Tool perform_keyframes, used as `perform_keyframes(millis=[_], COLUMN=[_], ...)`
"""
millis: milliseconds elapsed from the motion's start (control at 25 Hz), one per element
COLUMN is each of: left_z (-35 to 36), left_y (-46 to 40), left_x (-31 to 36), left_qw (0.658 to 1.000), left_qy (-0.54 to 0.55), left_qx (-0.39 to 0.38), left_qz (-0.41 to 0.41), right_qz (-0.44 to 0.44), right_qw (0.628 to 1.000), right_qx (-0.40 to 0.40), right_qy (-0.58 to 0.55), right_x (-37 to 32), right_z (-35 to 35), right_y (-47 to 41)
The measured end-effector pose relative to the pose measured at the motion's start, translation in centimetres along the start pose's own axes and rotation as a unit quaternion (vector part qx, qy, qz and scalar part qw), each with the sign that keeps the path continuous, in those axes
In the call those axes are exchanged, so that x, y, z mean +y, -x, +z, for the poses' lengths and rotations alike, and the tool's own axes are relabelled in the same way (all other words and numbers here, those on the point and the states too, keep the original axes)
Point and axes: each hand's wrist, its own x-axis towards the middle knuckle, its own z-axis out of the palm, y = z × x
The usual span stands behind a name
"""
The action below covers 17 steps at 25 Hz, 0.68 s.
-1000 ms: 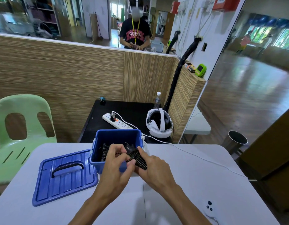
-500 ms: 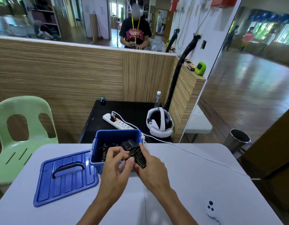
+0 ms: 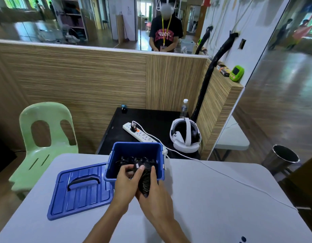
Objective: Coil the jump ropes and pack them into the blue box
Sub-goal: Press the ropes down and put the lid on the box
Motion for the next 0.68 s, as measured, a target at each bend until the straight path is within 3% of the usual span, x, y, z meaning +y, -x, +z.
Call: perform_keyframes(millis=[240, 480, 680], left_z=[-1.9, -7.1, -13.1], left_y=[-6.3, -13.0, -17.6], left_x=[-0.7, -3.1, -7.1], left_qw=[0.995, 0.954, 0.923], left_qy=[-0.053, -0.225, -0.306], left_qx=[-0.051, -0.026, -0.020], left_qz=[0.060, 0.195, 0.231], right_qz=[-0.030, 0.061, 0.092], right_qw=[1.000, 0.989, 0.978], right_qx=[0.000, 0.018, -0.086], right_qy=[-0.002, 0.132, 0.166], right_x=[-1.7, -2.5, -2.2], right_z=[2.7, 6.5, 10.9], right_y=[-5.1, -13.0, -16.1])
